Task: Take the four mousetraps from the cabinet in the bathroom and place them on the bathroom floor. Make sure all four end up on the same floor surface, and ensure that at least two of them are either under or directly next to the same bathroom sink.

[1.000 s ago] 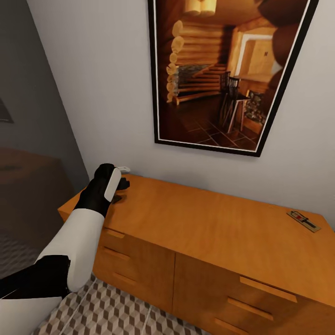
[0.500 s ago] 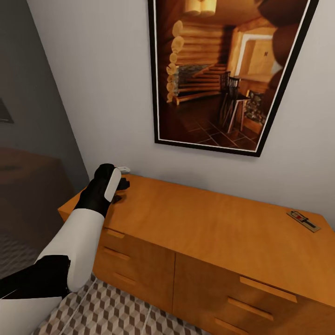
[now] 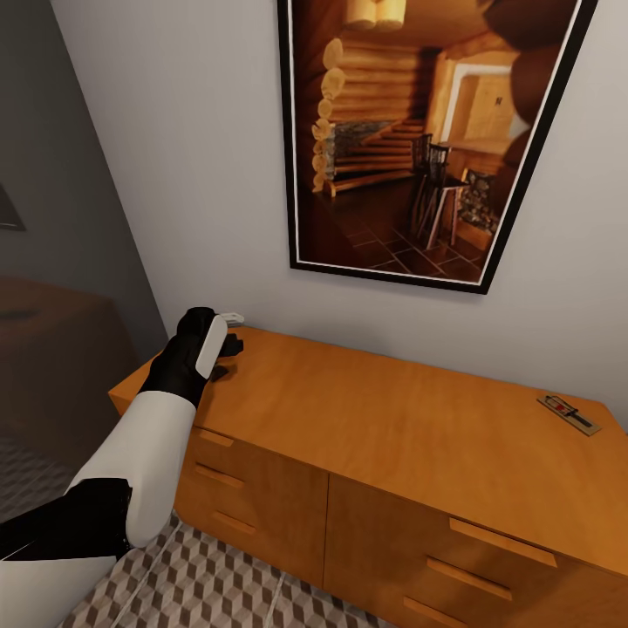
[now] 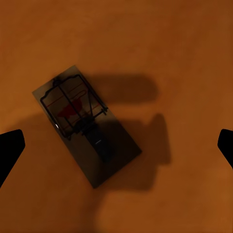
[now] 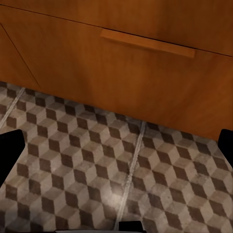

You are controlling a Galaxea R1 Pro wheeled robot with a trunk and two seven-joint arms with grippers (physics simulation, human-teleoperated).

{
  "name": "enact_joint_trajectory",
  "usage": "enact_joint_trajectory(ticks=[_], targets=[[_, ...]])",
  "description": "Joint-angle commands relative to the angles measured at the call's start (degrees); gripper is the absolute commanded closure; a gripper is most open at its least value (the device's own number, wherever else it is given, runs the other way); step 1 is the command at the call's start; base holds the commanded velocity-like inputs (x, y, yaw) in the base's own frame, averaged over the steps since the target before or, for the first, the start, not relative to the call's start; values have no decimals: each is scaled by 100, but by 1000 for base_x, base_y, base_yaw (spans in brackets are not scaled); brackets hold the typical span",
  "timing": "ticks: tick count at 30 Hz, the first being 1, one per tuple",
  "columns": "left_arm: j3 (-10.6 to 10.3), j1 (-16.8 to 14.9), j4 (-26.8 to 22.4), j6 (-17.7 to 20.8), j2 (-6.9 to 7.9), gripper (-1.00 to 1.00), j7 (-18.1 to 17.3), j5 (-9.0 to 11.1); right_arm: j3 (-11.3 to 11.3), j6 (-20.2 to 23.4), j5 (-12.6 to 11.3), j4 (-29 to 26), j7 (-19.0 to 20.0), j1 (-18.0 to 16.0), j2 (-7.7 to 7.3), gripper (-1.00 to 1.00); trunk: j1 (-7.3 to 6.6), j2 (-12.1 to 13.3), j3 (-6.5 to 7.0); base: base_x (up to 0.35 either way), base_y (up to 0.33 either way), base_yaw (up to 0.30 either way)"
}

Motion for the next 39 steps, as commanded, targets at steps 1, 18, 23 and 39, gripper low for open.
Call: enact_joint_trajectory(ticks=[1, 18, 23, 39], targets=[[14, -4, -5, 8, -5, -100, 52, 59, 54, -14, -52, 2, -17, -3, 1, -100, 0, -3, -6, 0, 0, 0], [14, -4, 1, 8, -6, -100, 52, 61, 54, -14, -52, 2, -17, -3, -3, -100, 0, -3, -36, 0, 0, 0], [14, -4, 1, 8, -5, -100, 51, 61, 54, -14, -52, 2, -17, -3, 0, -100, 0, -3, -70, 0, 0, 0], [14, -4, 1, 8, -5, -100, 51, 171, 54, -14, -52, 2, -17, -3, 0, -100, 0, -3, -92, 0, 0, 0]])
